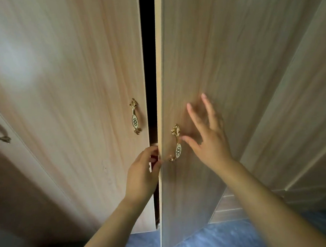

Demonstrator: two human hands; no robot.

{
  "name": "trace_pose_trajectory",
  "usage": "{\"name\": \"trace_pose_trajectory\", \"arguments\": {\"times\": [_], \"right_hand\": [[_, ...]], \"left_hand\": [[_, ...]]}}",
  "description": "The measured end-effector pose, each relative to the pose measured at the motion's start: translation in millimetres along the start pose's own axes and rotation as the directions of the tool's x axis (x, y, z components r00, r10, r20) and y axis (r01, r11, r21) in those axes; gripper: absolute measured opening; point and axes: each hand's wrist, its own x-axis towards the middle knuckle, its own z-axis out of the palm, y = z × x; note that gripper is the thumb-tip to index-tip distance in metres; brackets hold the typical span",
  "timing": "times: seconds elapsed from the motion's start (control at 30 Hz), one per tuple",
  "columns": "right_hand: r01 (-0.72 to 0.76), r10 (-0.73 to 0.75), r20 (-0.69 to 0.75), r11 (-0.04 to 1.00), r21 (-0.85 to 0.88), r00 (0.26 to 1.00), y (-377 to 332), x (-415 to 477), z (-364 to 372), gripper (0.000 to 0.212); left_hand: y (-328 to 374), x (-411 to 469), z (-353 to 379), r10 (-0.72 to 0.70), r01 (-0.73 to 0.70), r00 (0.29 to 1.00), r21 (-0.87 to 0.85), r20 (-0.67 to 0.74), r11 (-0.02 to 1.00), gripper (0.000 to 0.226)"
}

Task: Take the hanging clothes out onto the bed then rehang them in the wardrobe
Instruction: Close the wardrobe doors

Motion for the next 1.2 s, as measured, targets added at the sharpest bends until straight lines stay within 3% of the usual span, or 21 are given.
{"name": "trace_pose_trajectory", "arguments": {"times": [0.17,0.43,0.67,0.83,1.2], "right_hand": [[-0.013,0.007,-0.045,0.992,-0.123,0.999,4.5,11.4,24.8,0.072],[-0.001,-0.017,-0.093,0.981,-0.195,0.996,11.6,28.4,57.9,0.068],[0.099,-0.127,-0.145,0.978,-0.183,0.981,35.1,35.2,74.3,0.053],[0.012,-0.061,-0.225,0.977,-0.213,0.972,46.0,37.4,88.4,0.046],[0.054,-0.097,-0.263,0.985,-0.165,0.96,65.7,43.2,114.4,0.045]], "left_hand": [[-14.2,34.3,-12.8,0.031,-0.03,1.0,-0.053,0.004,0.998,0.036],[10.4,88.6,-22.2,0.155,-0.183,0.968,-0.133,-0.195,0.974,0.033],[4.2,113.2,-13.9,0.184,-0.17,0.941,0.075,-0.284,0.983,0.034],[0.8,131.2,-8.9,0.211,-0.153,0.912,0.186,-0.352,0.971,0.035],[-4.1,149.6,6.6,0.287,-0.137,0.847,0.339,-0.448,0.931,0.03]]}}
